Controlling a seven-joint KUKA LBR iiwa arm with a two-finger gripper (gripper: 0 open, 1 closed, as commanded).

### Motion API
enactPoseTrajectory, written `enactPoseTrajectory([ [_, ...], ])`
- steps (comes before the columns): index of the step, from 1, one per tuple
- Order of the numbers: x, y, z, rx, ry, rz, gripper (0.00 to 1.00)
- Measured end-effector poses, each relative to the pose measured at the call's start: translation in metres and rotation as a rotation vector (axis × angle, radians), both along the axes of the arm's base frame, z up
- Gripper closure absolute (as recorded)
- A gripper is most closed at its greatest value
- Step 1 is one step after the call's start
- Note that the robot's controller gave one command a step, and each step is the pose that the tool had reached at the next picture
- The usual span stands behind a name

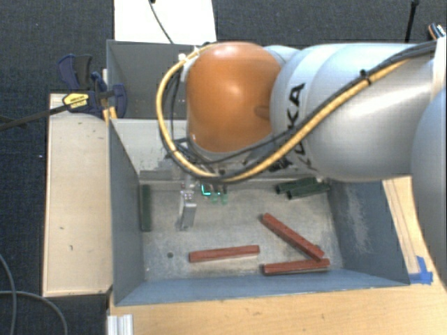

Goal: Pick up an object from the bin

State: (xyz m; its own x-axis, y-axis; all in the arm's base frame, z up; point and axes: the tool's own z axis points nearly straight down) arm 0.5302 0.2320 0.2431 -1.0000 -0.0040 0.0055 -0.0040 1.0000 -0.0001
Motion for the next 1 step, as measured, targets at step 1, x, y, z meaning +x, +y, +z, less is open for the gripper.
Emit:
enactPoseTrajectory([
  [1, -0.0274, -0.0451, -0.1521, -0.002, 0.002, 0.161, 0.0],
])
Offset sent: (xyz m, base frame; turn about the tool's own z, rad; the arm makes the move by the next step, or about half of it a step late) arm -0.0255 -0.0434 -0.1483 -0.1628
